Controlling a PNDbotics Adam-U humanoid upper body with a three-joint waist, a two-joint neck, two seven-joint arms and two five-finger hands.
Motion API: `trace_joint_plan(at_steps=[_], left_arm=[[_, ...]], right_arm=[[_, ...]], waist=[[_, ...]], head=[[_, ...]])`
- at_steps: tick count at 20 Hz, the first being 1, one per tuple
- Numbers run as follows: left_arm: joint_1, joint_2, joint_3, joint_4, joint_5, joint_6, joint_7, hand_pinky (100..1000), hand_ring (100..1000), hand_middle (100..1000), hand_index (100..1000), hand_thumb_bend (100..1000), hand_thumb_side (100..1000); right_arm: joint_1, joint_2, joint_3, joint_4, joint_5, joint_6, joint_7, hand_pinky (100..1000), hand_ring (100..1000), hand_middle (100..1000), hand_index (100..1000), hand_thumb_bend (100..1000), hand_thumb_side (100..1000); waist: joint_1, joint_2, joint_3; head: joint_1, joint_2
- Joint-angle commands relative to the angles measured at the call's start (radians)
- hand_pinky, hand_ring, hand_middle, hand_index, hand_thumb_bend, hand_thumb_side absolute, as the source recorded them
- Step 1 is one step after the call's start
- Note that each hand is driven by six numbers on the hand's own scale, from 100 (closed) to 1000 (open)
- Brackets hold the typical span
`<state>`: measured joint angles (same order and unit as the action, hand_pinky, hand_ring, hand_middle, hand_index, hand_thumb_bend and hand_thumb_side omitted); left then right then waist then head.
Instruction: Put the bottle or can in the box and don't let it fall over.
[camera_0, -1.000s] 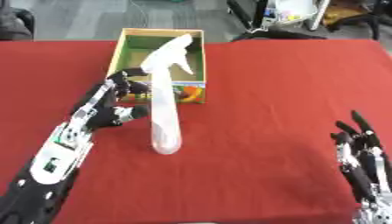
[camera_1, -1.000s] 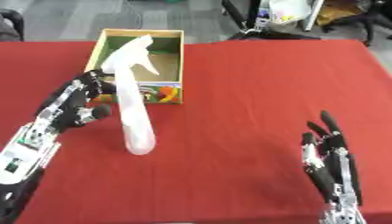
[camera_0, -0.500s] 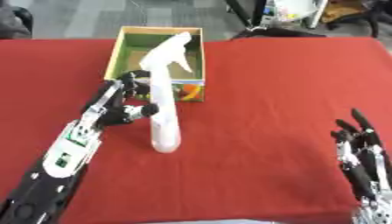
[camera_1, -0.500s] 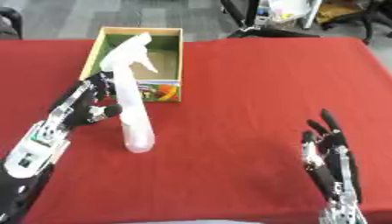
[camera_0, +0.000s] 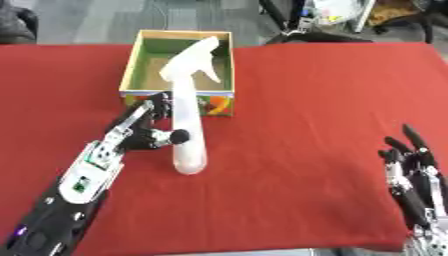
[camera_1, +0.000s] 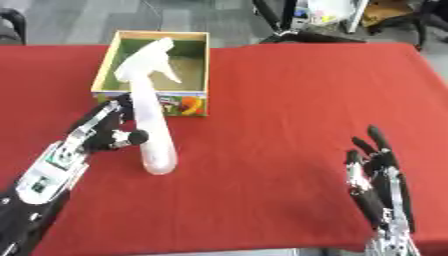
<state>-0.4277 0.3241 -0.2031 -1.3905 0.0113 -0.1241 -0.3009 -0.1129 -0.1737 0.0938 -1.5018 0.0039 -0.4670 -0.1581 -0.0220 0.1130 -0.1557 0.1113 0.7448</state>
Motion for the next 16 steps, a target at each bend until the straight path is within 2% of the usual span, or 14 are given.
trace_joint_plan(at_steps=[1,16], left_arm=[[-0.023,-0.002,-0.009,0.003,0.000,-0.008,-0.016,818,720,823,859,930,557],[-0.057,-0.025,-0.031,0.058,0.001,-0.027,-0.019,815,713,806,849,923,550]], right_arm=[[-0.009,-0.019,0.001,-0.020,-0.004,-0.005,0.004,790,889,1000,947,100,470],[-0.008,-0.017,0.004,-0.020,-0.006,-0.004,0.007,790,889,1000,947,100,471]], waist=[[-0.001,-0.018,-0.002],[-0.004,-0.017,-0.004]], head=[[0.001,0.002],[0.005,0.002]])
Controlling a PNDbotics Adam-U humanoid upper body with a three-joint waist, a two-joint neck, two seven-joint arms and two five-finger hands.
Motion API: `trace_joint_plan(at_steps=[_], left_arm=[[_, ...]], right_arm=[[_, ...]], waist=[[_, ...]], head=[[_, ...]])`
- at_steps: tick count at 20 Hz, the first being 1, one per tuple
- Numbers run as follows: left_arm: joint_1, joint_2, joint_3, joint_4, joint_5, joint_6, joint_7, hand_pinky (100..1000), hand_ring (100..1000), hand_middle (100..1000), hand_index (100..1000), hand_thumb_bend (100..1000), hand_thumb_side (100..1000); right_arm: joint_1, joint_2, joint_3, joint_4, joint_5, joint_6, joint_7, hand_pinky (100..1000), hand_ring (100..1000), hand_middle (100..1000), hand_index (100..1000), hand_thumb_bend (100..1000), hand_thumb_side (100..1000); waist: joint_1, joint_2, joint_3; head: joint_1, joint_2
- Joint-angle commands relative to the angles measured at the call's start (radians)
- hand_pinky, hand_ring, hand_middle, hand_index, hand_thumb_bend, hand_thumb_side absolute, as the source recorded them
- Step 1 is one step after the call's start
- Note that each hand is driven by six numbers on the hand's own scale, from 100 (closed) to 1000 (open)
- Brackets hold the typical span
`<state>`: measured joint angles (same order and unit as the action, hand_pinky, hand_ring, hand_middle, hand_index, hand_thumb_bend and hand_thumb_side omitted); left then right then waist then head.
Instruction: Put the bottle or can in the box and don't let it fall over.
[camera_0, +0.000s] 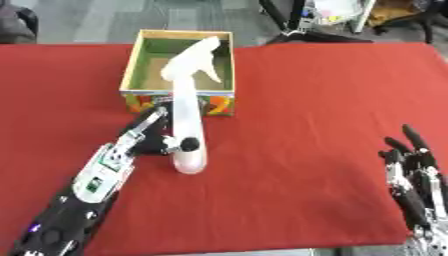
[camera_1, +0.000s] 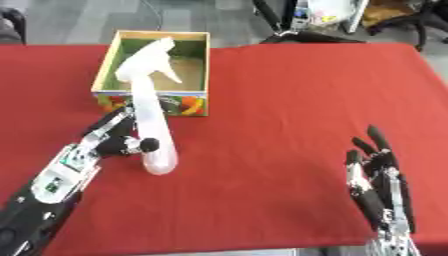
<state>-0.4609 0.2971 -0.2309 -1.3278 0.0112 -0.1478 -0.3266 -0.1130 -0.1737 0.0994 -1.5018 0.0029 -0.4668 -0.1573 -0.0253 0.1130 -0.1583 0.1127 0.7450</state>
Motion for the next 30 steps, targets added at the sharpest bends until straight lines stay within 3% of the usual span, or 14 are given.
trace_joint_plan(at_steps=[1,24,30], left_arm=[[-0.026,0.001,-0.005,-0.001,0.001,-0.003,0.008,815,711,805,848,922,549],[-0.057,-0.016,-0.027,0.051,-0.010,-0.007,0.022,767,625,709,788,856,499],[-0.062,-0.021,-0.031,0.060,-0.003,-0.009,0.022,685,518,560,704,753,423]], right_arm=[[-0.008,-0.017,-0.002,-0.020,-0.005,-0.004,0.006,790,889,1000,947,100,470],[-0.011,-0.015,0.000,-0.020,-0.008,-0.004,0.009,790,890,1000,947,100,470],[-0.011,-0.015,-0.001,-0.020,-0.008,-0.004,0.009,790,889,1000,948,100,470]], waist=[[-0.001,-0.017,-0.002],[-0.003,-0.014,-0.007],[-0.003,-0.015,-0.009]], head=[[0.004,0.002],[0.007,0.003],[0.007,0.003]])
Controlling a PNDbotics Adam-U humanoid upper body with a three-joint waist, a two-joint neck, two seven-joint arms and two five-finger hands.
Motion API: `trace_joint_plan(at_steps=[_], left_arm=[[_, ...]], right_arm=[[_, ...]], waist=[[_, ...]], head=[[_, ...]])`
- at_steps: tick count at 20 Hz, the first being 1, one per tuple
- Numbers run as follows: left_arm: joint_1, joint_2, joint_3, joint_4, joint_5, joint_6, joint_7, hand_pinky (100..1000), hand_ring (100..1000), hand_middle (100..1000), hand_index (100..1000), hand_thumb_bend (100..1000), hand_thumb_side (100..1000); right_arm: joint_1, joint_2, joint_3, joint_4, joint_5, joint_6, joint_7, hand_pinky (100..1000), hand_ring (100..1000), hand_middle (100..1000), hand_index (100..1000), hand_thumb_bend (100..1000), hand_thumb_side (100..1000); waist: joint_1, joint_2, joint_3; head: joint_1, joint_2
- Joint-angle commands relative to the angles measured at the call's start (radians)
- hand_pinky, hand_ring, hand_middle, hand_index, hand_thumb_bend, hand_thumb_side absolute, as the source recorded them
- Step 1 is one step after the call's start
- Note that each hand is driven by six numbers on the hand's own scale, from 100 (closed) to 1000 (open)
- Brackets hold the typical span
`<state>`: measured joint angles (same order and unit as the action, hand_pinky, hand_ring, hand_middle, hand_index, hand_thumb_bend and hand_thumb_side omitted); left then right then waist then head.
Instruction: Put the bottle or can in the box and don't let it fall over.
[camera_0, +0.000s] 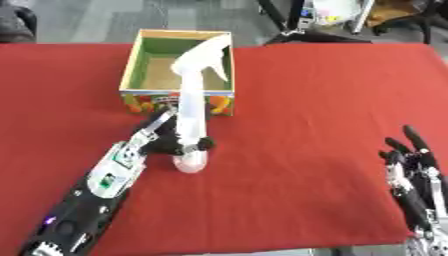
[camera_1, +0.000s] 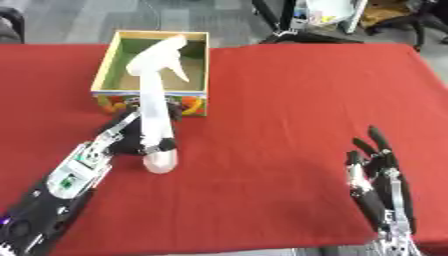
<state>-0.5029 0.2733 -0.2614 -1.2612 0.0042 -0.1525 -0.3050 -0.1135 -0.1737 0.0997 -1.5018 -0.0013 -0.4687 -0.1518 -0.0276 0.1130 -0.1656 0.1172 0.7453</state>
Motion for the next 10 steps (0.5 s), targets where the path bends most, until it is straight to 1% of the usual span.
trace_joint_plan(at_steps=[1,2,3,4,6,9,10], left_arm=[[-0.020,0.002,-0.001,-0.006,0.007,-0.006,0.002,670,502,537,689,721,398],[-0.020,0.002,0.000,-0.006,0.010,-0.007,0.004,650,480,509,670,679,362],[-0.020,0.002,0.001,-0.006,0.014,-0.008,0.007,618,447,468,638,611,296],[-0.020,0.002,0.002,-0.005,0.017,-0.009,0.010,600,426,445,619,576,257],[-0.022,0.002,0.002,-0.004,0.022,-0.009,0.016,520,343,349,537,427,100],[-0.026,0.001,0.000,-0.001,0.030,-0.008,0.018,399,226,227,423,255,100],[-0.027,0.001,0.000,-0.001,0.032,-0.008,0.020,369,200,202,396,189,100]], right_arm=[[-0.011,-0.015,-0.001,-0.020,-0.004,-0.002,0.003,790,889,1000,948,100,470],[-0.011,-0.015,-0.001,-0.019,-0.004,-0.002,0.003,790,889,1000,948,100,470],[-0.011,-0.015,-0.001,-0.019,-0.004,-0.002,0.003,790,889,1000,948,100,470],[-0.011,-0.015,-0.001,-0.020,-0.004,-0.002,0.003,790,889,1000,948,100,470],[-0.011,-0.015,-0.001,-0.020,-0.005,-0.003,0.003,790,889,1000,947,100,470],[-0.011,-0.015,0.000,-0.020,-0.005,-0.003,0.005,790,889,1000,946,100,470],[-0.012,-0.015,0.000,-0.020,-0.006,-0.003,0.006,790,889,1000,946,100,470]], waist=[[-0.001,-0.015,-0.002],[-0.001,-0.015,-0.002],[-0.001,-0.015,-0.002],[-0.001,-0.015,-0.002],[-0.001,-0.015,-0.002],[-0.001,-0.015,-0.003],[-0.001,-0.015,-0.003]], head=[[0.002,0.002],[0.001,0.002],[0.001,0.002],[0.001,0.002],[0.001,0.003],[0.002,0.003],[0.003,0.003]])
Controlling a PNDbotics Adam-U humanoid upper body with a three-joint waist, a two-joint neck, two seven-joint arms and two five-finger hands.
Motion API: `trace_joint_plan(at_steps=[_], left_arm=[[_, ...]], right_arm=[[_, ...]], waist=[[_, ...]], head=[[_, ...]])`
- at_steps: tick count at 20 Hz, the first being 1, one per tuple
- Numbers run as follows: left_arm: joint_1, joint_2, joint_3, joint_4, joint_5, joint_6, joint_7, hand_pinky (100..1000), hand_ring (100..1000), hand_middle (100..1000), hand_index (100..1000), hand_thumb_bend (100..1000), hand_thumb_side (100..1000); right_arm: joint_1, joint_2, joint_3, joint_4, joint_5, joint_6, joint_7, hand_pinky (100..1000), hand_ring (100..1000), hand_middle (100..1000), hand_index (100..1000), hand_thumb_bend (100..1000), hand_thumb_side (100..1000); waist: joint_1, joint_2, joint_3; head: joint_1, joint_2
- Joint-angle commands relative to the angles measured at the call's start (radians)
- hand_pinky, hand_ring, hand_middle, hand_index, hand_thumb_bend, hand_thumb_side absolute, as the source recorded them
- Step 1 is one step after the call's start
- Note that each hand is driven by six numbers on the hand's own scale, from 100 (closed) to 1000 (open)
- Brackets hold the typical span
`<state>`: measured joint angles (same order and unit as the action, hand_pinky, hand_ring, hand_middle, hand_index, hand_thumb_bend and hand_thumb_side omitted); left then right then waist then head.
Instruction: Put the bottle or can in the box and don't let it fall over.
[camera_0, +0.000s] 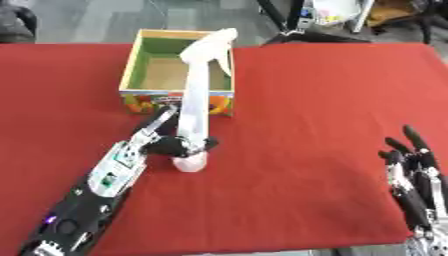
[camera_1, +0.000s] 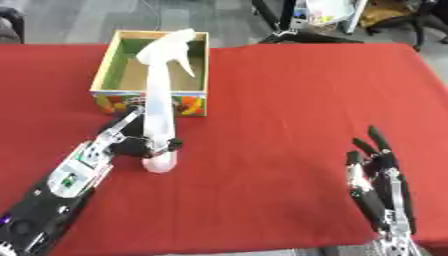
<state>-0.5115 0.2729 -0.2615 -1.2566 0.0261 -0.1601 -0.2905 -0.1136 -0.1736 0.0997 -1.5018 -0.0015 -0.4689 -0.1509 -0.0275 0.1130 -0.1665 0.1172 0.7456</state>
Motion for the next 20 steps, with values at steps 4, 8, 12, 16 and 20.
trace_joint_plan(at_steps=[4,8,12,16,20], left_arm=[[-0.021,0.001,0.006,-0.004,0.018,0.004,0.033,308,139,145,332,100,107],[-0.026,0.009,0.018,-0.021,0.043,0.009,0.086,288,112,117,309,100,133],[-0.051,0.043,0.033,-0.073,0.085,0.016,0.144,286,105,109,304,100,146],[-0.101,0.101,0.047,-0.116,0.120,0.036,0.188,288,103,108,303,100,159],[-0.173,0.162,0.067,-0.099,0.142,0.053,0.240,295,103,108,305,100,170]], right_arm=[[-0.012,-0.015,0.000,-0.020,-0.006,-0.004,0.007,790,889,1000,946,100,470],[-0.013,-0.015,-0.002,-0.020,-0.007,-0.004,0.006,790,889,1000,946,100,470],[-0.013,-0.015,-0.001,-0.017,-0.006,-0.004,0.006,790,889,1000,946,100,470],[-0.015,-0.015,0.001,-0.015,-0.006,-0.003,0.007,790,889,1000,947,100,470],[-0.023,-0.012,0.006,-0.013,-0.008,-0.003,0.010,790,889,1000,947,100,470]], waist=[[-0.001,-0.015,-0.004],[0.000,-0.015,-0.005],[0.001,-0.016,-0.007],[0.002,-0.014,-0.015],[0.000,-0.010,-0.033]], head=[[0.002,0.004],[0.002,0.003],[0.000,0.004],[-0.001,0.000],[-0.001,-0.011]])
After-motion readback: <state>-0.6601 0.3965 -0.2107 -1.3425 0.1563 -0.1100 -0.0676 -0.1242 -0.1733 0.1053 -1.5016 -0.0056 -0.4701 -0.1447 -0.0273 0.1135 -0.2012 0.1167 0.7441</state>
